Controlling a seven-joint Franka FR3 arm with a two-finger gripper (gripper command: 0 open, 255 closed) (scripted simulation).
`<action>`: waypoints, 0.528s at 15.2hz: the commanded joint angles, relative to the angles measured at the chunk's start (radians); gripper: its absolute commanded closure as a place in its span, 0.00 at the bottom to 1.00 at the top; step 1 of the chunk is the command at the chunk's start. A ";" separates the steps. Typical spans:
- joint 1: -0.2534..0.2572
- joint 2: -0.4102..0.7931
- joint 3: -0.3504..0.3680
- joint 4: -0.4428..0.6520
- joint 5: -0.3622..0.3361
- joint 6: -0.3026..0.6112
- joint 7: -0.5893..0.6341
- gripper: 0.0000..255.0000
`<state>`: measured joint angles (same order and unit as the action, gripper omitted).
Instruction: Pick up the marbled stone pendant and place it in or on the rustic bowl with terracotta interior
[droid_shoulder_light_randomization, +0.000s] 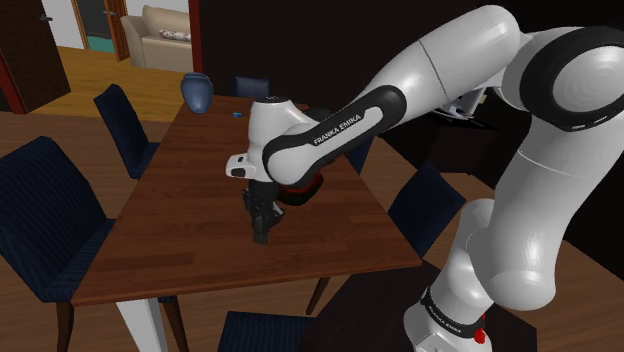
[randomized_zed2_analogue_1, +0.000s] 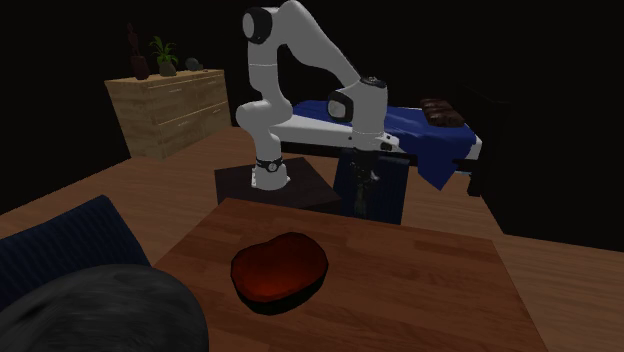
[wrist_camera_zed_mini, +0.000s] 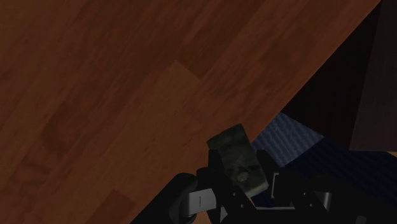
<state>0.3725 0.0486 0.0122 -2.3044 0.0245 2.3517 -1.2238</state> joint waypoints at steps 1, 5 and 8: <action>0.000 -0.015 0.000 0.012 0.000 -0.028 0.000 1.00; -0.001 -0.048 -0.001 0.032 -0.001 -0.081 0.001 1.00; -0.001 -0.071 -0.001 0.050 -0.001 -0.121 0.002 1.00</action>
<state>0.3738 -0.0134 0.0135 -2.2598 0.0233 2.2451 -1.2184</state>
